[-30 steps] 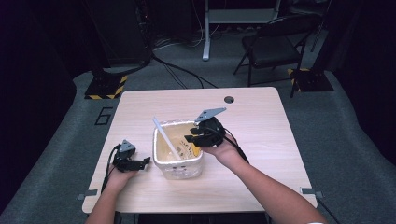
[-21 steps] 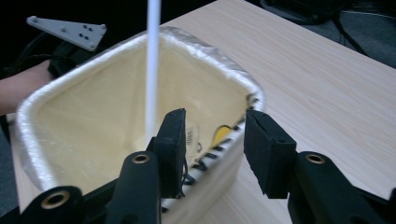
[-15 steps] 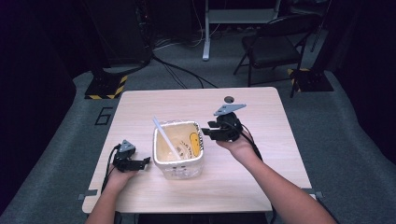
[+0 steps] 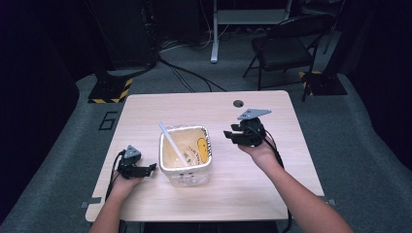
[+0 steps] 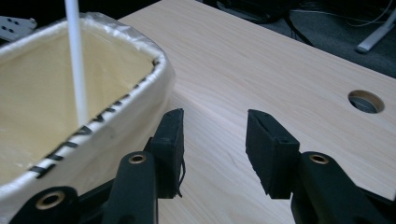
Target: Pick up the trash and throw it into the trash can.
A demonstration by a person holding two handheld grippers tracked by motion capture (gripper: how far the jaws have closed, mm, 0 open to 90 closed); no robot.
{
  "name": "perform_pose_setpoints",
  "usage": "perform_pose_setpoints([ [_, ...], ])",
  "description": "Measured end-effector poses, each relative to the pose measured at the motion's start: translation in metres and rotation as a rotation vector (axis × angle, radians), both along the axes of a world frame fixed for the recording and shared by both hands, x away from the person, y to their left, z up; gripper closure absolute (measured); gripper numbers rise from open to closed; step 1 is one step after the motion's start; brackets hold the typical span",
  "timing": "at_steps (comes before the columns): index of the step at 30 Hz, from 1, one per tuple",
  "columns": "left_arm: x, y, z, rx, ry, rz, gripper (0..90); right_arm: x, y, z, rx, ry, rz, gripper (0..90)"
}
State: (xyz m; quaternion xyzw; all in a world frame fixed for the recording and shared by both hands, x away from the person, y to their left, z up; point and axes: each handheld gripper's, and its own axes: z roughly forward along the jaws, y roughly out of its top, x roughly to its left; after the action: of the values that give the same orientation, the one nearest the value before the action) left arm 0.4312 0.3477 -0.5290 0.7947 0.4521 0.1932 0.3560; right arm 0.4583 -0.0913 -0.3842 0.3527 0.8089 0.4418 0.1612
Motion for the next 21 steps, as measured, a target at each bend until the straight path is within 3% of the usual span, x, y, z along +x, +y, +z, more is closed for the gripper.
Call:
perform_pose_setpoints([
  [21,0.0,0.0,0.0,0.0,0.0,0.0,15.1,0.0,-0.044,-0.037,-0.011,0.009,-0.104,53.7],
])
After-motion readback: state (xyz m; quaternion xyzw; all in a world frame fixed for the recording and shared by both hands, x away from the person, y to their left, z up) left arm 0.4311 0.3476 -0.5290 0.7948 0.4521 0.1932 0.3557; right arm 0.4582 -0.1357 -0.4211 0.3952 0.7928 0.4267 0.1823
